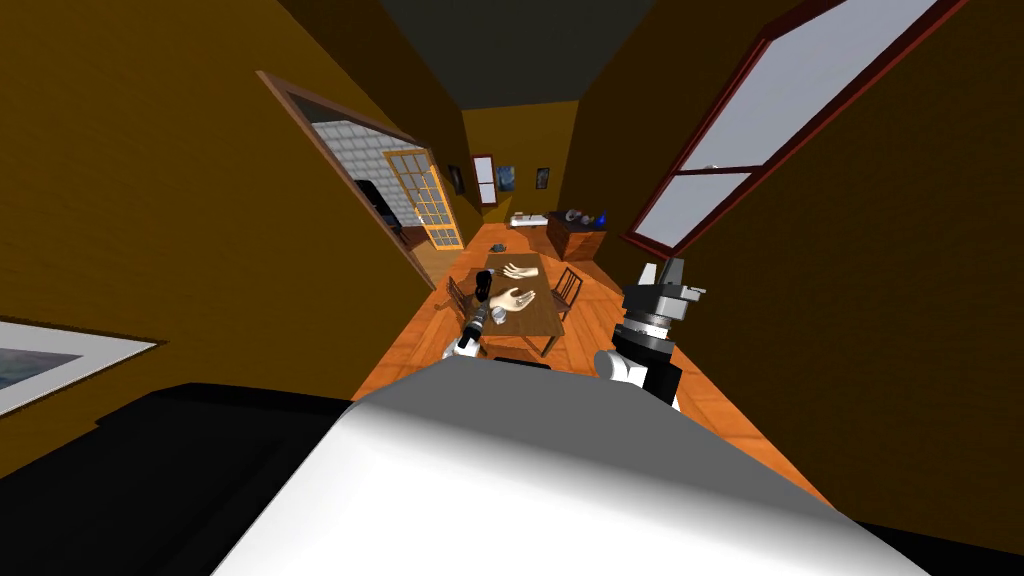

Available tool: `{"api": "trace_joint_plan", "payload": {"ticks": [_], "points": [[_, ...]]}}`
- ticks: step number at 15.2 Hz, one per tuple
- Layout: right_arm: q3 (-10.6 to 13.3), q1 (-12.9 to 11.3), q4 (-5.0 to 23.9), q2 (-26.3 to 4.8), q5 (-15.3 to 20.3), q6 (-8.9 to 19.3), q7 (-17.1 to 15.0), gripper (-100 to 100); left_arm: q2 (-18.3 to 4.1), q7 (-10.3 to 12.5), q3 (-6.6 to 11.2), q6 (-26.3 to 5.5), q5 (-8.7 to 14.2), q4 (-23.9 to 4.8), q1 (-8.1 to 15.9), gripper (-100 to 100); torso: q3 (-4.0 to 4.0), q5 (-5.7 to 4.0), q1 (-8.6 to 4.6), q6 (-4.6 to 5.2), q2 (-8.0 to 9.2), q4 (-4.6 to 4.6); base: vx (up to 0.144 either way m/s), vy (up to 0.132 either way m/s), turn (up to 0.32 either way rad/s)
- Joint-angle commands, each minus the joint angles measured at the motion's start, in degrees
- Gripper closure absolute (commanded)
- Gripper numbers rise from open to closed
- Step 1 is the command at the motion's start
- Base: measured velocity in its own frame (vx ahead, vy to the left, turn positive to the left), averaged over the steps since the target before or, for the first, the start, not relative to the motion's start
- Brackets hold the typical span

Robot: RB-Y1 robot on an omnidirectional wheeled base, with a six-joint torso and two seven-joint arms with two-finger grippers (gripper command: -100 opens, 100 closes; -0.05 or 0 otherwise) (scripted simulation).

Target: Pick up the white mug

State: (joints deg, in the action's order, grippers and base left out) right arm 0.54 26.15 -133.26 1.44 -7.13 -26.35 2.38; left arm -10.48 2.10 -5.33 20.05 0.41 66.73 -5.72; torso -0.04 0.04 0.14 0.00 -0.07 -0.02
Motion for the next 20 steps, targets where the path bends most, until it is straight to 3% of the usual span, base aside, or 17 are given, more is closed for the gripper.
{"api": "trace_joint_plan", "payload": {"ticks": [1,6,7,10,11,12,13,15,16,20], "points": [[0.0,0.0,0.0,0.0,0.0,0.0,0.0,0,1.4,0.0,-0.34,-0.5,0.0,-2.9,0.5,-100,0.00,0.00,0.00,0.00,0.00,0.00,0.009,0.035,-0.062],[0.0,0.0,0.0,0.0,0.0,0.0,0.0,0,4.6,0.1,-1.11,-1.7,0.1,-8.8,0.8,-100,-0.02,0.00,-0.01,0.00,-0.04,-0.01,0.013,0.036,-0.052],[0.0,0.0,0.0,0.0,0.0,0.0,0.0,0,4.6,0.1,-1.11,-1.7,0.1,-8.8,0.8,-100,-0.03,0.00,-0.04,0.00,-0.05,-0.01,0.020,0.015,-0.039],[0.0,0.0,0.0,0.0,0.0,0.0,0.0,0,7.2,0.2,-1.75,-3.0,0.1,-12.7,-0.3,-100,-0.05,-0.03,-0.15,0.00,-0.09,-0.02,0.028,-0.008,-0.042],[0.0,0.0,0.0,0.0,0.0,0.0,0.0,0,7.2,0.2,-1.75,-3.0,0.1,-12.7,-0.3,-100,-0.07,-0.03,-0.22,0.00,-0.11,-0.03,0.038,-0.029,-0.047],[0.0,0.0,0.0,0.0,0.0,0.0,0.0,0,7.1,0.0,-1.32,-1.7,0.1,-13.7,0.8,-100,-0.07,-0.05,-0.26,-0.01,-0.12,-0.03,0.020,-0.017,-0.008],[0.0,0.0,0.0,0.0,0.0,0.0,0.0,0,7.2,-0.1,-0.97,-0.2,0.2,-15.1,0.5,-100,-0.06,-0.06,-0.23,-0.01,-0.10,-0.02,0.049,-0.022,-0.054],[0.0,0.0,0.0,0.0,0.0,0.0,0.0,0,7.1,0.0,-1.14,-0.9,0.2,-14.4,0.4,-100,-0.15,-0.06,-0.22,0.00,-0.30,-0.05,0.093,-0.009,-0.041],[0.0,0.0,0.0,0.0,0.0,0.0,0.0,0,7.1,0.0,-1.11,-0.7,0.2,-14.5,0.4,100,-0.17,-0.05,-0.18,-0.01,-0.30,-0.06,0.024,-0.002,0.001],[0.0,0.0,0.0,0.0,0.0,0.0,0.0,0,7.0,-0.3,-1.17,-0.8,0.1,-14.6,0.3,100,-0.01,0.10,-0.05,-0.03,-0.07,0.04,0.003,0.000,0.000]]}}
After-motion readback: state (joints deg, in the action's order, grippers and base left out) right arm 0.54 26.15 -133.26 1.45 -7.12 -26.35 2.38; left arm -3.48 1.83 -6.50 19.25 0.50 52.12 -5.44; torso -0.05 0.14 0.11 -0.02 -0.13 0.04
